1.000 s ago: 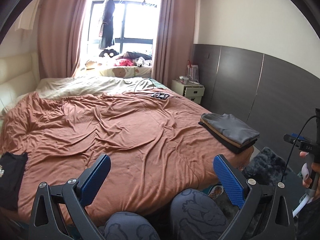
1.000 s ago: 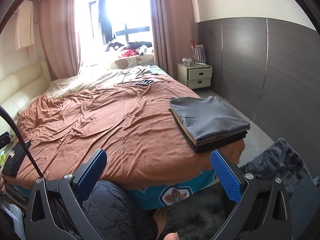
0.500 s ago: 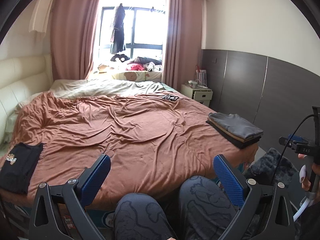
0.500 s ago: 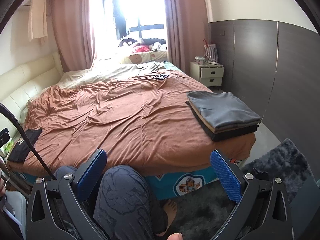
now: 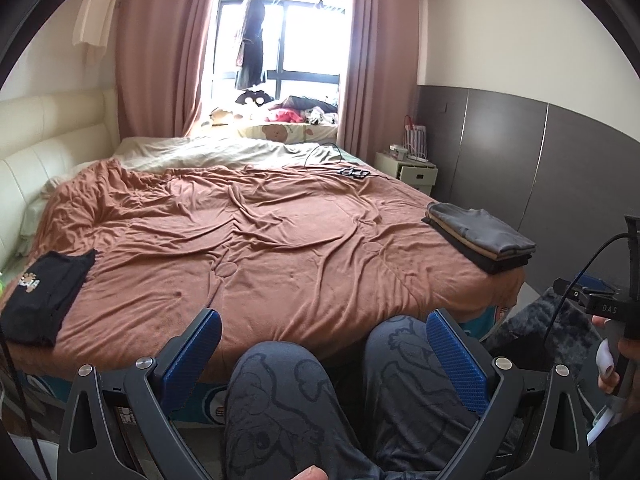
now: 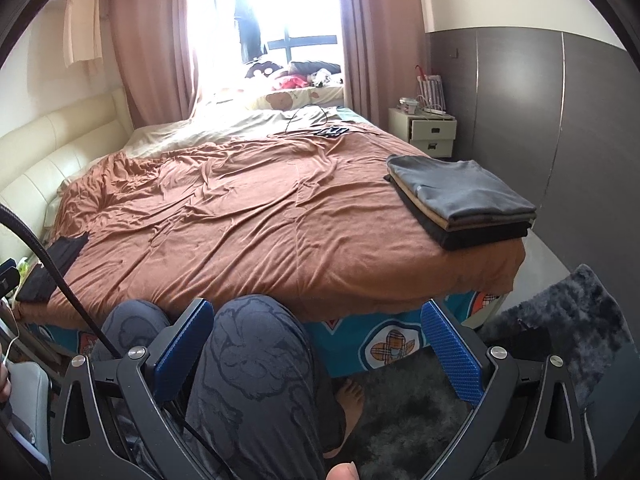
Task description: Fold small clothes
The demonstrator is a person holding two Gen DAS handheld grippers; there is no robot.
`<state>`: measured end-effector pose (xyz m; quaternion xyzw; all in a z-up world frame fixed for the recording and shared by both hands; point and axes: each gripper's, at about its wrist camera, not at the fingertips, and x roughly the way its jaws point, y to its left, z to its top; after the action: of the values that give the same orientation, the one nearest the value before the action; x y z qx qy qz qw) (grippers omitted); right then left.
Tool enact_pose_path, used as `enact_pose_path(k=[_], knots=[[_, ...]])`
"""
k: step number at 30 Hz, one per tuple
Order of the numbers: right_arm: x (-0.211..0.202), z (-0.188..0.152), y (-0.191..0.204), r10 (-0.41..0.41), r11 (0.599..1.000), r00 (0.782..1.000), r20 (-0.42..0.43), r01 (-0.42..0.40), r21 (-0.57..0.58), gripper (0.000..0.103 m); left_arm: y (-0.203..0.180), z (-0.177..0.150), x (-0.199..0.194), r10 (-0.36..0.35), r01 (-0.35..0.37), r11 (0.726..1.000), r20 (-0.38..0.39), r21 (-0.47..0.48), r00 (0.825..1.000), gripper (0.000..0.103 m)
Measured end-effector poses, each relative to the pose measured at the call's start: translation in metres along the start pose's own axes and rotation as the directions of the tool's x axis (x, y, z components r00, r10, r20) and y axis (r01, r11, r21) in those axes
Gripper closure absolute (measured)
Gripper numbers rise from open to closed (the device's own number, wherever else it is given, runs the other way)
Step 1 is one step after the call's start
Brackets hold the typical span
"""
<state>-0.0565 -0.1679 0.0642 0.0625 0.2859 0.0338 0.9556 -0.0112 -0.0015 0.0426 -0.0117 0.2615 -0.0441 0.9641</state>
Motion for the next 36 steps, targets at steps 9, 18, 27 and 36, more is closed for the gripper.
enact_pose_path(k=[9,18,27,36], knots=[[-0.009,-0.005,0.005,-0.020,0.999,1.000,0.010,0.020,0.035,0.000,0.000,-0.008,0.003,-0.004,0.004,1.000,-0.005,-0.016,1.000,0.000],[-0.009,-0.010,0.010,-0.023,0.999,1.000,0.005,0.022,0.034,0.000,-0.003,-0.010,0.006,0.003,-0.003,1.000,-0.010,-0.006,1.000,0.000],[-0.008,-0.011,0.019,-0.039,0.999,0.999,0.010,0.040,-0.011,0.000,-0.004,-0.010,0.001,-0.004,0.004,1.000,0.001,-0.003,1.000,0.000],[-0.010,-0.010,0.016,-0.038,0.999,0.999,0.023,0.039,-0.011,0.000,-0.010,-0.008,-0.003,-0.009,0.009,1.000,0.018,0.003,1.000,0.000]])
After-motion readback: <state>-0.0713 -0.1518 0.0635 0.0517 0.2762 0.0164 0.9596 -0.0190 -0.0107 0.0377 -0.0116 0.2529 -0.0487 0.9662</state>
